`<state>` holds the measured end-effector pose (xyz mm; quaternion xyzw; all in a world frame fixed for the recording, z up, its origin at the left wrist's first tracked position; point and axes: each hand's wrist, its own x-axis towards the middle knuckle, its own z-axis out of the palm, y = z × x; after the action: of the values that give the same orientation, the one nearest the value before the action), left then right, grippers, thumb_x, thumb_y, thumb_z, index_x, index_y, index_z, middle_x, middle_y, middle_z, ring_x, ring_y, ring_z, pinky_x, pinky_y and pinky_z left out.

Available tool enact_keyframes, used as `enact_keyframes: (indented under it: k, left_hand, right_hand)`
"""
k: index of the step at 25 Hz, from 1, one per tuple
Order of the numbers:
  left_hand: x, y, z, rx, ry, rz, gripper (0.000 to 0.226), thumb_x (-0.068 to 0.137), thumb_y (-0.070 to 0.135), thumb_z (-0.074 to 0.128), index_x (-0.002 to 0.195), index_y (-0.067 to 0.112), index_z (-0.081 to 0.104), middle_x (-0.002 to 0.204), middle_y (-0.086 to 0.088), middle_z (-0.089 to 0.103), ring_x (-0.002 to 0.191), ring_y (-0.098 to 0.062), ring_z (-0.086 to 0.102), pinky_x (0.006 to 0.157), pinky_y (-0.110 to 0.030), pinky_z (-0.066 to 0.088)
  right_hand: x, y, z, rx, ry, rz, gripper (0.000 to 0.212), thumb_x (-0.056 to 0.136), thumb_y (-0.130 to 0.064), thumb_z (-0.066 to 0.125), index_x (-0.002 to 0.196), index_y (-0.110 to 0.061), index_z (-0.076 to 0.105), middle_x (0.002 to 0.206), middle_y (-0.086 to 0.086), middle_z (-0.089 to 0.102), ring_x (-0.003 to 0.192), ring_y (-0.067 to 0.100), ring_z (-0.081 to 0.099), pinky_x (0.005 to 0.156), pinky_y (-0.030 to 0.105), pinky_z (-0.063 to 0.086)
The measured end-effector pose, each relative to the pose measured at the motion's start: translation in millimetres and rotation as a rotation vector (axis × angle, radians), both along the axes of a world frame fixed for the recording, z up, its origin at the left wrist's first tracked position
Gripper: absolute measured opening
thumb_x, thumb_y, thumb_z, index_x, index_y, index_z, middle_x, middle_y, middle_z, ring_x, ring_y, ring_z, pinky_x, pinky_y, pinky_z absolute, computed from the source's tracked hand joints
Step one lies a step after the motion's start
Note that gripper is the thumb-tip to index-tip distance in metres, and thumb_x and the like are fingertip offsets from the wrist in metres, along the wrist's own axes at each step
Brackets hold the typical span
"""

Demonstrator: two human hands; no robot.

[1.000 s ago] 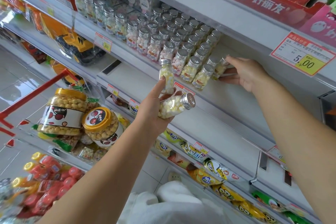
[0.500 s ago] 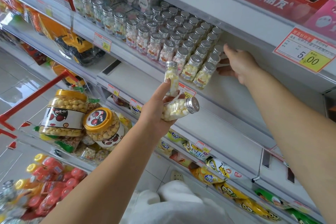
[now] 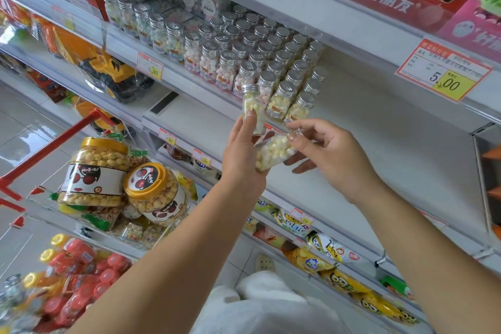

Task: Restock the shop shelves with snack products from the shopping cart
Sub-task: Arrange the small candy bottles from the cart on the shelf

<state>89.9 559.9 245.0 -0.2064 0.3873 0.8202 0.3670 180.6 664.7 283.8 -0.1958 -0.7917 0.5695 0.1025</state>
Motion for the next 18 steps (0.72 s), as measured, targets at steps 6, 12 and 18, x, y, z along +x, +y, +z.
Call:
enact_keyframes:
  k: [6,12,18]
  left_hand:
    - [-5.1,-16.1,-7.4,-0.007,0.0,0.053,0.042,0.088,0.033,0.074,0.127,0.021,0.065,0.116,-0.005,0.065,0.097,-0.018,0.071,0.062,-0.027,0.06]
    - [-0.3,-13.7,-10.8,0.021,-0.002,0.02,0.042,0.086,0.033,0.075,0.126,0.02,0.067,0.11,-0.005,0.064,0.089,-0.017,0.07,0.058,-0.024,0.057]
    - [2.5,-9.4,-12.2,0.056,0.02,-0.011,0.041,0.083,0.032,0.077,0.123,0.026,0.068,0.12,-0.007,0.062,0.087,-0.017,0.069,0.059,-0.023,0.057]
  right_hand:
    - [13.4,57.5,3.9,0.163,-0.009,0.011,0.039,0.088,-0.004,0.064,0.109,-0.035,0.053,0.113,-0.005,0.067,0.097,0.022,0.066,0.088,0.038,0.054]
    - [0.2,111.0,14.9,0.796,-0.326,0.123,0.054,0.091,0.005,0.055,0.136,-0.024,0.046,0.124,-0.008,0.059,0.096,0.012,0.052,0.09,0.023,0.037]
    - [-0.9,123.6,7.9,0.628,-0.344,0.073,0.054,0.088,-0.008,0.063,0.128,-0.04,0.05,0.124,-0.003,0.054,0.11,0.017,0.057,0.102,0.032,0.044]
